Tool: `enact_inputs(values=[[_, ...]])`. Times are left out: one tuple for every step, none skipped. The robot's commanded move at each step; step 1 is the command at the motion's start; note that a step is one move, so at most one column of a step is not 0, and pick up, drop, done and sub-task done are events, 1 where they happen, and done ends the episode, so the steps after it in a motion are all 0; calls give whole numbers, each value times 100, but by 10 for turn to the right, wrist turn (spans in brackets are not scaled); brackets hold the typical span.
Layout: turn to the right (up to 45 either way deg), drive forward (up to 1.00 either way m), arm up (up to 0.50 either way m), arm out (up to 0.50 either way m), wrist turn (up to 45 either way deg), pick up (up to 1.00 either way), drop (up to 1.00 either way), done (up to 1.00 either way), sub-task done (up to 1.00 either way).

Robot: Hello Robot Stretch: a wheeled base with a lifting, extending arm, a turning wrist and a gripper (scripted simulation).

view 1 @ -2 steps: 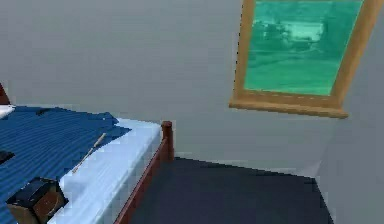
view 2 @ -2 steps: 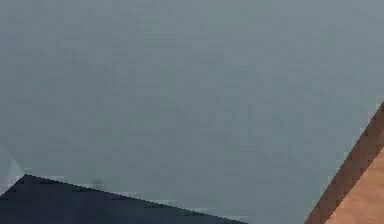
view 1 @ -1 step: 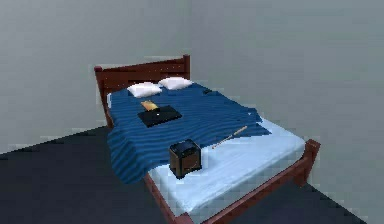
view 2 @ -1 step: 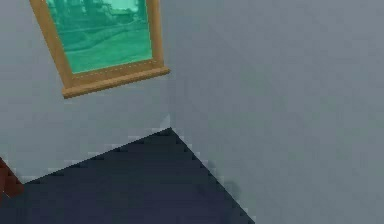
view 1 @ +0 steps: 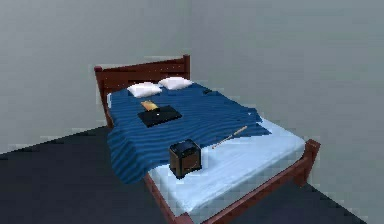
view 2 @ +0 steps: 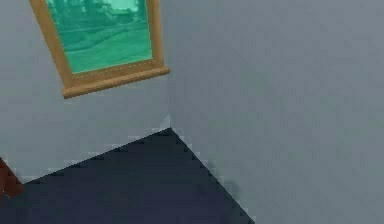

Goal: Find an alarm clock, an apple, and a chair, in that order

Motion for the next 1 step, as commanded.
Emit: enact_inputs(values=[[-450, 0, 0, 0, 0, 0, 0, 0, 0]])
